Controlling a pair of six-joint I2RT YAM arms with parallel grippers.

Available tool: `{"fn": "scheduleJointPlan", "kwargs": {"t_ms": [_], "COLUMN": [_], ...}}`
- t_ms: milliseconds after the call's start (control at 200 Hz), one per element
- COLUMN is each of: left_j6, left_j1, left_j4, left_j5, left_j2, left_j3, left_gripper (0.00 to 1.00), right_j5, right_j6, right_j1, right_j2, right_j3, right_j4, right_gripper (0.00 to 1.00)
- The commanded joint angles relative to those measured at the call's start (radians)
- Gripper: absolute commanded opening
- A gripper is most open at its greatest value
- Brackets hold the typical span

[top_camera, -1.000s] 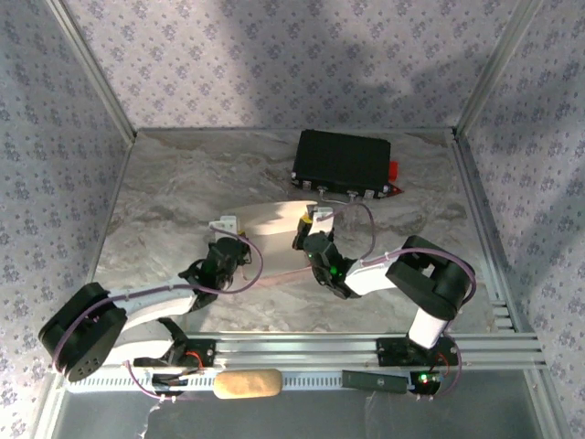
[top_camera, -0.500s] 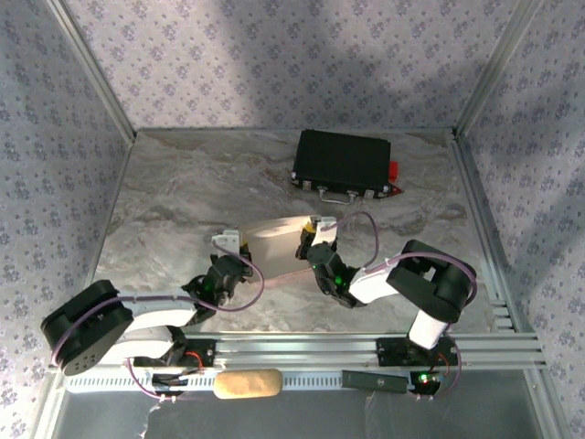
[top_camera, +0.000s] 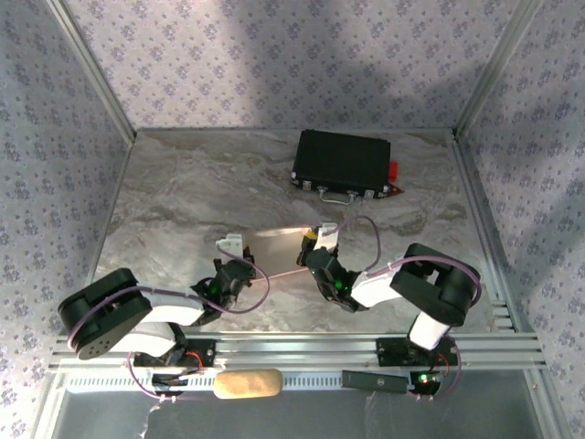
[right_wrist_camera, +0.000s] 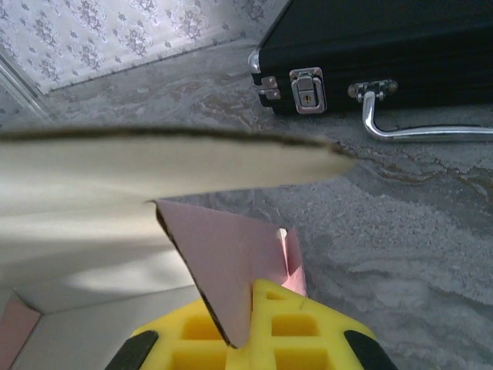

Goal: Fold the paper box

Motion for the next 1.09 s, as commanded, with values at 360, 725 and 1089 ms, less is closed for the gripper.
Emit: {"fn": "scheduleJointPlan", "kwargs": {"t_ms": [360, 725, 1089], "left_j6": [-0.01, -0.008, -0.004], "left_j1": [-0.068, -0.094, -0.098], "left_j4": [-0.074, -0.071, -0.089], "left_j5": [-0.012, -0.051, -0.068], "left_j2": [0.001, 0.055, 0.042], "left_j3": [0.012, 0.039, 0.042], "left_gripper": [0.0, 0.0, 0.0], "right_j5": [-0.036, -0.059, -0.06], "right_j6": [0.252, 0.504, 0.707], "right_j1": [0.064, 0.139, 0.059], "right_j2": [-0.285, -0.683, -0.792], "right_j3": [-0.044, -0.073, 0.239], "right_j4": [-0.488, -0.804, -1.274], "right_gripper": [0.4, 0.47, 0.53]}}
